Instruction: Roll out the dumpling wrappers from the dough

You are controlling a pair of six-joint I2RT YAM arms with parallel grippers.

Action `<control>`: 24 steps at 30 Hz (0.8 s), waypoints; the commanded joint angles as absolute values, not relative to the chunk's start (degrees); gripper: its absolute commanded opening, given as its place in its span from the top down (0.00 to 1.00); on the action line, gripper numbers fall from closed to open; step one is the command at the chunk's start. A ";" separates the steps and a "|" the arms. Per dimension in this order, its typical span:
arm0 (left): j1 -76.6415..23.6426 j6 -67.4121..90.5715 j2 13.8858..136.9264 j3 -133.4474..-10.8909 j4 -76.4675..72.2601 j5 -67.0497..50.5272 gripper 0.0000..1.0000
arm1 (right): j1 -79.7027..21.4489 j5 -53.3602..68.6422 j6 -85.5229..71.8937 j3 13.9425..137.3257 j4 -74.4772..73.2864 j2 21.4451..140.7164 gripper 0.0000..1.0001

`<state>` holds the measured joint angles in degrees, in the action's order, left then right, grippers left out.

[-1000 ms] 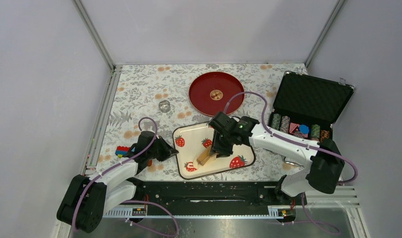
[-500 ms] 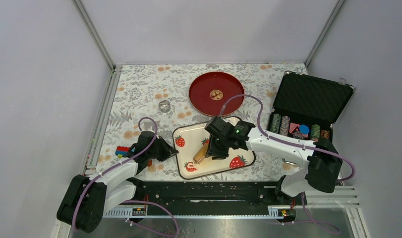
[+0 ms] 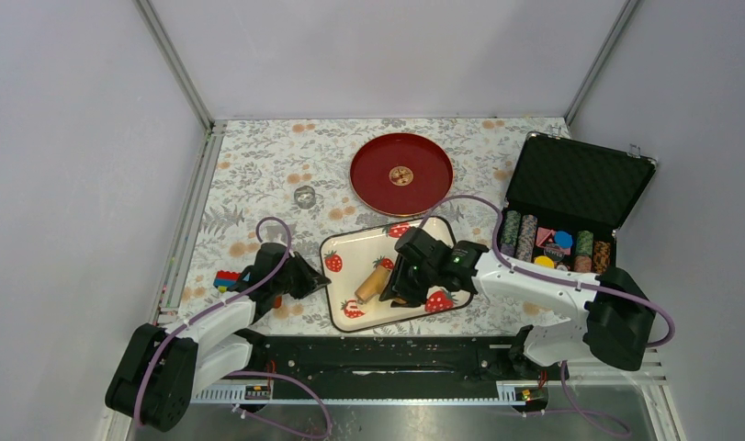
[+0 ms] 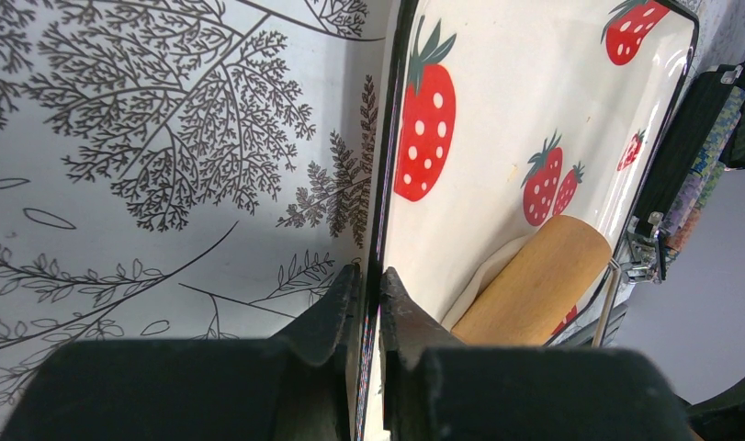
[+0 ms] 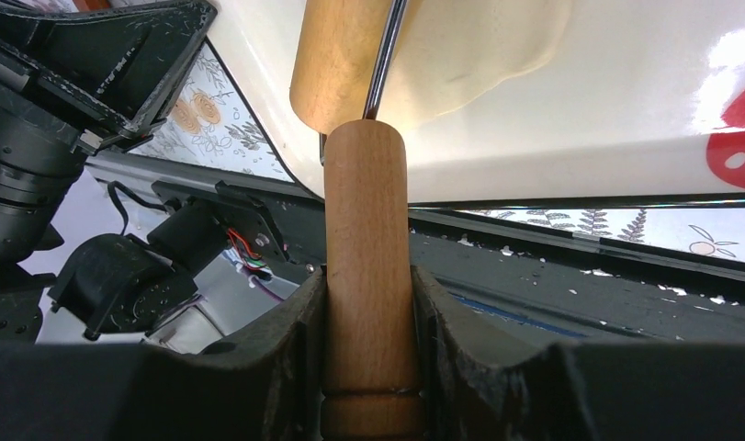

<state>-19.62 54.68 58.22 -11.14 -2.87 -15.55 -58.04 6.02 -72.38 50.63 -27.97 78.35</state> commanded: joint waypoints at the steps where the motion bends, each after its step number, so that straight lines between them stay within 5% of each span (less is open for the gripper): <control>1: -19.25 55.77 58.01 -12.11 -5.11 -14.06 1.00 | -58.15 7.12 -73.65 44.56 -40.08 82.12 1.00; 24: -19.16 55.81 57.72 -11.95 -5.10 -14.02 1.00 | -57.12 6.77 -72.56 44.20 -36.96 86.98 1.00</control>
